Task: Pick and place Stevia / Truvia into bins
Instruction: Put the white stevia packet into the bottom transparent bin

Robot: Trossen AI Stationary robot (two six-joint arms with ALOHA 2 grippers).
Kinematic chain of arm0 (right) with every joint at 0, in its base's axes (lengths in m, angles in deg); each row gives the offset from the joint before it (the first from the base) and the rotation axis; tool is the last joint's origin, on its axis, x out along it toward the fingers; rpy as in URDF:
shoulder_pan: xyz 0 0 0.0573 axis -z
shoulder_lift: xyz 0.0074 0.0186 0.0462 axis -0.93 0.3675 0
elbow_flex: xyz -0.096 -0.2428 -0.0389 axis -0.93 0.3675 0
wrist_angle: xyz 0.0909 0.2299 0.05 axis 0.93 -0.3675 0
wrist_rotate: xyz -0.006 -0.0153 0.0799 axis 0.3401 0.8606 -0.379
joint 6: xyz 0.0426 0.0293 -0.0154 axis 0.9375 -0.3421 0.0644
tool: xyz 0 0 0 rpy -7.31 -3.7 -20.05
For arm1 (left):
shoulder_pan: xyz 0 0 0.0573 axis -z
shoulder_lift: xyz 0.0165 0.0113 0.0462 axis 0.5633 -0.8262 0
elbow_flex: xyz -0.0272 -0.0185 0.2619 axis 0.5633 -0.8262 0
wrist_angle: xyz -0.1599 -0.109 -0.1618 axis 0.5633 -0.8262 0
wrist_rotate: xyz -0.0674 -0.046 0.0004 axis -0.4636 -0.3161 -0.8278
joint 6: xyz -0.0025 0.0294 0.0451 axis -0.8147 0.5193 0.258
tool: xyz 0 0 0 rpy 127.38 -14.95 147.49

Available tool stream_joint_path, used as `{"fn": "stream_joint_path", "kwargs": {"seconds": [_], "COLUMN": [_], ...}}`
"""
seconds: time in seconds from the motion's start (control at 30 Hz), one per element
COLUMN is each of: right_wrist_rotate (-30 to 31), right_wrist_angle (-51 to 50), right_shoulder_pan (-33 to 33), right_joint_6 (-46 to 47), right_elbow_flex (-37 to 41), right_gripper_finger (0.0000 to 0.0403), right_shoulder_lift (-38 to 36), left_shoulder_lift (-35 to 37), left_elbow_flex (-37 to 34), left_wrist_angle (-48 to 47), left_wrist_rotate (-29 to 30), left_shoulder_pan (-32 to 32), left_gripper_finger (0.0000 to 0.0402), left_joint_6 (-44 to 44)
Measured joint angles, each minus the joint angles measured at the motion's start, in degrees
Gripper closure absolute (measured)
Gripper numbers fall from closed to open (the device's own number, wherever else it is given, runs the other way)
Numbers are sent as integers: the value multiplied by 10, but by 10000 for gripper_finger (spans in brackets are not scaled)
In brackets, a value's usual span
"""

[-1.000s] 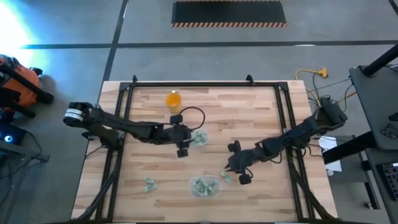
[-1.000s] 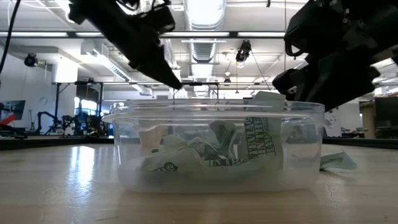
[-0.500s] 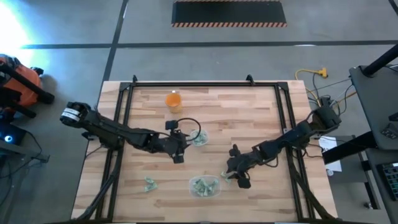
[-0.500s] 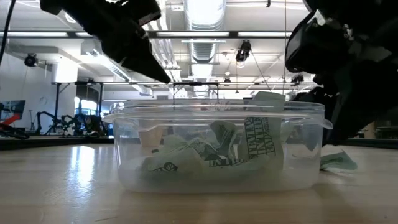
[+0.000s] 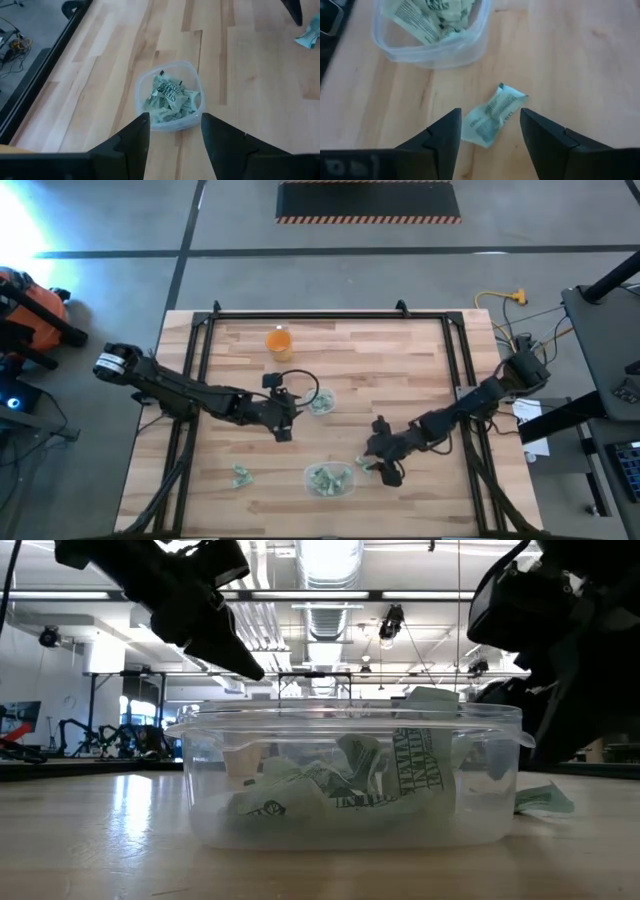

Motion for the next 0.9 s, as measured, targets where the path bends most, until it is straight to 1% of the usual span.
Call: {"fn": "stream_joint_path", "kwargs": {"seconds": [0.17,0.47,0.67,0.77,0.9], "right_wrist_rotate": [43,55,96,109,124], "right_wrist_angle": [-9,1,-2,-10,-22], "right_shoulder_pan": [-12,-27,-45,-53,-62], "right_joint_6": [-5,21,22,22,22], "right_elbow_flex": [-3,-4,-5,-5,-5], "right_gripper_finger": [209,209,210,219,246], "right_shoulder_lift": [8,46,51,51,51], "left_shoulder_lift": [4,7,7,7,7], "left_elbow_flex": [0,0,0,0,0], "left_wrist_angle": [0,-1,0,0,0], "left_wrist_rotate": [0,0,0,0,0], "left_shoulder_pan": [0,1,1,1,1], "left_gripper_finger": [240,240,240,240,240], "left_joint_6": [0,0,0,0,0]}}
